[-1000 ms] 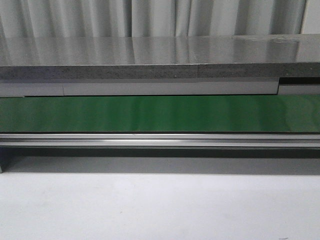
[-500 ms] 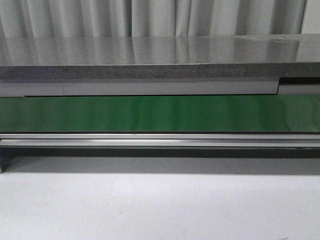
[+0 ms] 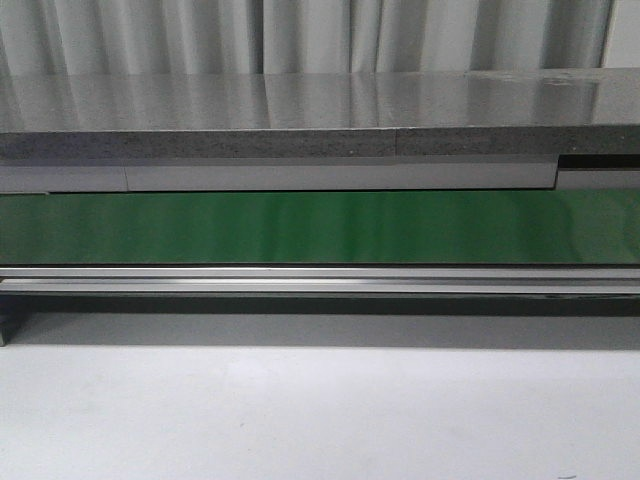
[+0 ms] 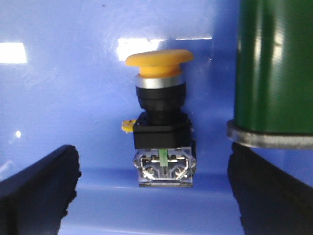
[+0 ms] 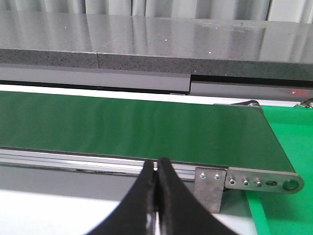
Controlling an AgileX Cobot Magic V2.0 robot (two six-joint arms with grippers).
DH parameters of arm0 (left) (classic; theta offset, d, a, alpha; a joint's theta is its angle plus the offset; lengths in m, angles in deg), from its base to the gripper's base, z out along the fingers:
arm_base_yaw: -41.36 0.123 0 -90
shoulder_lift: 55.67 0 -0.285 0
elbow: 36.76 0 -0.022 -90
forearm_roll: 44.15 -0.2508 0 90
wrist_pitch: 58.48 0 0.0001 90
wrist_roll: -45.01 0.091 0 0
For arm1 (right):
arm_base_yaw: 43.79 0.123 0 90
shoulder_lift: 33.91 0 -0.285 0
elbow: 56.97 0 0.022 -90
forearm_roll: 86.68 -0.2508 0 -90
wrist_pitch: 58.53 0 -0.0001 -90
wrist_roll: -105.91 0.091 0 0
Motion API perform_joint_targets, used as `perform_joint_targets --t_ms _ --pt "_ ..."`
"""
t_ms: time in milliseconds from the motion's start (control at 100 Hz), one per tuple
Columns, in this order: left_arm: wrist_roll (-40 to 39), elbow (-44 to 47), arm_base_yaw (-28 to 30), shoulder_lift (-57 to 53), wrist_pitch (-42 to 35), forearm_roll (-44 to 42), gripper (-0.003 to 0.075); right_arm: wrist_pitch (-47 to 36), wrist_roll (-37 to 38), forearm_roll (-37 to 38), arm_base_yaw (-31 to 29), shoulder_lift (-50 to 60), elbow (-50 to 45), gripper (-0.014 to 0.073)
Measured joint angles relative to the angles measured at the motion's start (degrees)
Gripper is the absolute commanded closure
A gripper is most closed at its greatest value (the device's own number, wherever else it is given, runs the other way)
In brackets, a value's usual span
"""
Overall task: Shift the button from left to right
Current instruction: 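Lower the left gripper around the button and close on its base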
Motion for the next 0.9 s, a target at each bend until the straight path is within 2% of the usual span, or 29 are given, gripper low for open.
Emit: perform_joint_targets --t_ms 420,900 --pt "1.35 0.0 0.0 2.88 -3.58 -0.68 0.0132 0.0 0.0 0.0 0.0 0.0 0.0 0.0715" --pt "1.72 -0.31 0.0 6.9 -4.06 -1.44 0.0132 0.0 0.0 0.0 0.0 0.0 0.0 0.0715"
